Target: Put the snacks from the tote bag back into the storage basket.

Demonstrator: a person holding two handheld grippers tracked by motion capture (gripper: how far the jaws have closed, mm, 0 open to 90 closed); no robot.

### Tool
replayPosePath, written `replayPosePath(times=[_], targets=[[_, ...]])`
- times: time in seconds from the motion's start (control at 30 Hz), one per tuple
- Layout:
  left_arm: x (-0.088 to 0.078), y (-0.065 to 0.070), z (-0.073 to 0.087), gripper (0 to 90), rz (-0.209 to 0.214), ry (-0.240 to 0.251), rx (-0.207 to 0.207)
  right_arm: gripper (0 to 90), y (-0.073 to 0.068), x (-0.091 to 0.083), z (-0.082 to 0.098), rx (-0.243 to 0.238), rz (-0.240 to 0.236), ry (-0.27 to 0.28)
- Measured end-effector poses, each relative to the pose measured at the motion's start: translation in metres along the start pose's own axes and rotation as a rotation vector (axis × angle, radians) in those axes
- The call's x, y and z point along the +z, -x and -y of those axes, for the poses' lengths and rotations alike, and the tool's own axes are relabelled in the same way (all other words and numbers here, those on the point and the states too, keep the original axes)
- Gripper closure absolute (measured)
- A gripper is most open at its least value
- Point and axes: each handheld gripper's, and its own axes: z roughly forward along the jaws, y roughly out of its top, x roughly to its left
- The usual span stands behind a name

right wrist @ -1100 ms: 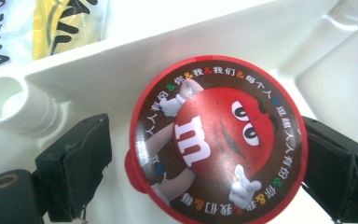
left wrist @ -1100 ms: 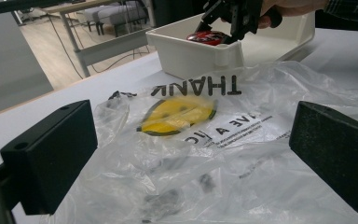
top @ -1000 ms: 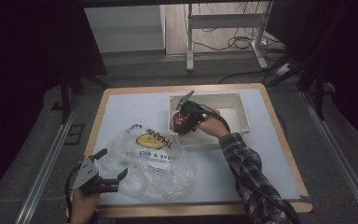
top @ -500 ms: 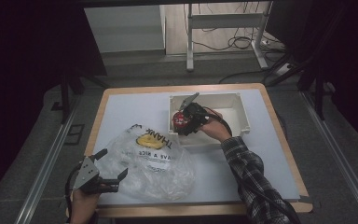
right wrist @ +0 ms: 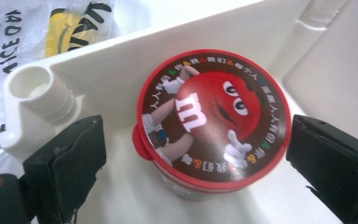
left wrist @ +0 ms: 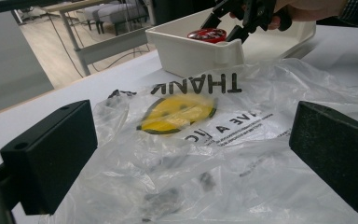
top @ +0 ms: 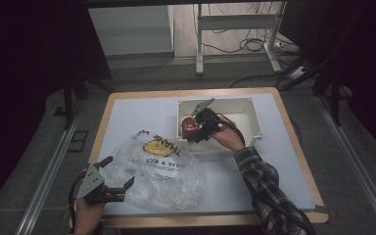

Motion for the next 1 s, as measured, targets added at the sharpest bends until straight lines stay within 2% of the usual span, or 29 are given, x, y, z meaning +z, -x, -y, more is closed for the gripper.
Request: replayPosePath(times=[0.23,0.77,1.0], targets=[[0.0,0.0,0.0,0.7,0.0,0.001,-0.002,4.8,0.001,-0.002,0.005,0.008,0.011,0.012],[-0.001,0.0,0.0,0.7,0.002,0.005,-0.006,4.8,-0.002,-0.008,0.009,0.029,0.004,0.066],[-0.001,-0.001,0.0,0.7,0.002,0.008,-0.008,4.8,-0.001,-0.011,0.011,0.036,0.004,0.07]])
